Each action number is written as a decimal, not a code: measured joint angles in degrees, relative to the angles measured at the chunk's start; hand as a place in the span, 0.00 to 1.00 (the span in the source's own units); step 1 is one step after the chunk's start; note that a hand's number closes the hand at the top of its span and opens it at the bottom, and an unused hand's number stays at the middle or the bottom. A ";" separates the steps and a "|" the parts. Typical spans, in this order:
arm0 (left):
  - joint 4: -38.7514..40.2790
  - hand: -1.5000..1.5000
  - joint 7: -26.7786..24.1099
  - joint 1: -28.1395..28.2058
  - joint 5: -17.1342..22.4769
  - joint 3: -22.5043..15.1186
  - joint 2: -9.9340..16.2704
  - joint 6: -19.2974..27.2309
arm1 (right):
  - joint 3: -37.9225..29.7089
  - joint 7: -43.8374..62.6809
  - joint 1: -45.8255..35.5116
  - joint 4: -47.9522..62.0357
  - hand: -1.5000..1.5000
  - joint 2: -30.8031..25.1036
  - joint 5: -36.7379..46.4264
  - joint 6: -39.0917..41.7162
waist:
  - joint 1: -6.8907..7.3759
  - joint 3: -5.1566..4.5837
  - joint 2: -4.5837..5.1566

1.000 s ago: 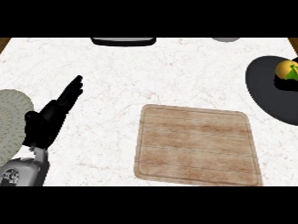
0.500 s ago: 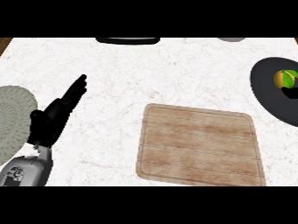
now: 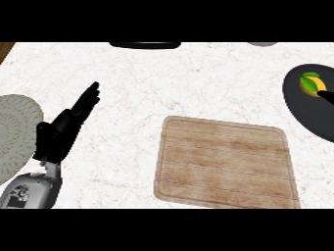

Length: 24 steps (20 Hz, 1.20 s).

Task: Pick the lemon from the cutting board and place it in the pan

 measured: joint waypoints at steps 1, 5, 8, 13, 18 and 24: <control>0.12 0.50 -0.12 -0.08 -0.15 0.03 -0.08 0.15 | -1.53 -1.88 0.17 -0.22 0.00 -0.03 -1.69 0.64 | -0.13 0.01 0.00; 0.33 0.50 0.02 -0.62 0.47 0.92 0.45 -0.40 | -7.22 -7.46 0.41 -0.23 0.00 -0.67 -8.04 4.78 | -0.34 0.00 -0.05; 0.76 0.50 -0.33 -0.53 0.28 1.00 0.23 -0.27 | -10.51 -11.59 2.18 0.63 0.00 -1.64 -11.91 10.02 | -0.71 -0.05 -0.18; -0.11 0.50 0.32 0.11 0.49 1.46 0.47 -0.59 | -13.32 -18.16 6.32 2.10 0.00 -3.68 -15.74 19.09 | -1.06 -0.11 -0.48; -0.28 0.50 -0.28 1.34 -0.66 1.35 -0.19 0.15 | -14.53 -26.75 12.01 1.31 0.00 -4.43 -18.61 25.50 | -1.89 -0.24 -0.93; -0.33 0.50 -0.15 1.96 -0.95 2.02 -0.46 -0.48 | -14.03 -34.15 17.76 0.54 0.00 -2.06 -21.39 28.21 | -2.44 -0.34 -1.23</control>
